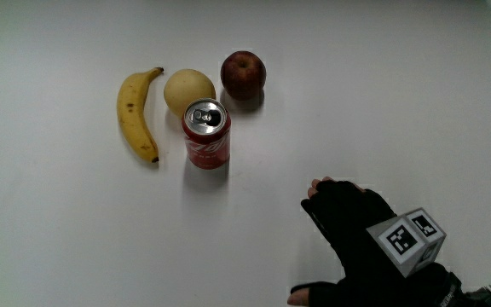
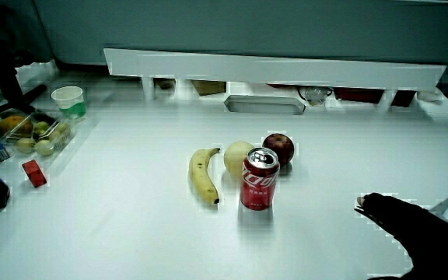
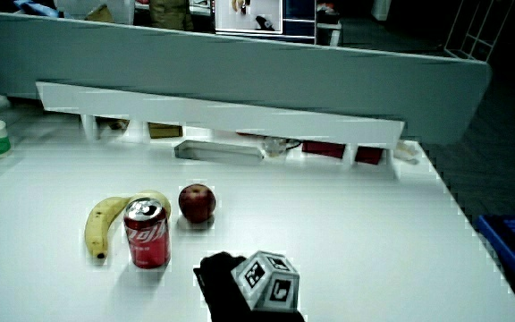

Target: Pick cola

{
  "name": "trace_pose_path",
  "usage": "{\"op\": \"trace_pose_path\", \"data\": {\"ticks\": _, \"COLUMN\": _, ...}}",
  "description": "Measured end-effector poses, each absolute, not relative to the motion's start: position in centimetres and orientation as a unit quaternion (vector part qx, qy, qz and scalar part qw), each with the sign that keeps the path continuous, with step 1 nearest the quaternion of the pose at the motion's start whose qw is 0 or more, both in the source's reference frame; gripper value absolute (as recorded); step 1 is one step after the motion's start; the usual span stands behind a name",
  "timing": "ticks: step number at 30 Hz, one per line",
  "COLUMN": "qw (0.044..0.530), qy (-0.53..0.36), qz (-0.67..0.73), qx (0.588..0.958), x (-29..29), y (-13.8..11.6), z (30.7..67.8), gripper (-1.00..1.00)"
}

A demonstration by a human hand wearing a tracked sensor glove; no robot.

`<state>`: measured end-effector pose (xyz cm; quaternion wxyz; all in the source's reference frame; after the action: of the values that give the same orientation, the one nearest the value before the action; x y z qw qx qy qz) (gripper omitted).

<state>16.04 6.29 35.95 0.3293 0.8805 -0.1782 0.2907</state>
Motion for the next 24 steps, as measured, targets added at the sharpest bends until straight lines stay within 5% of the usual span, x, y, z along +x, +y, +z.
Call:
{"op": "trace_pose_path", "data": {"ticks": 16, "qw": 0.345, "qy": -0.153, "qz": 0.374, "qx": 0.847, "x": 15.0, "y": 1.0, "z": 38.3, "gripper": 0.00}}
{"op": "trace_pose_path", "data": {"ticks": 24, "qw": 0.434, "qy": -0.085, "qz": 0.420, "qx": 0.792, "x": 13.6, "y": -1.7, "z": 38.6, "gripper": 0.00}}
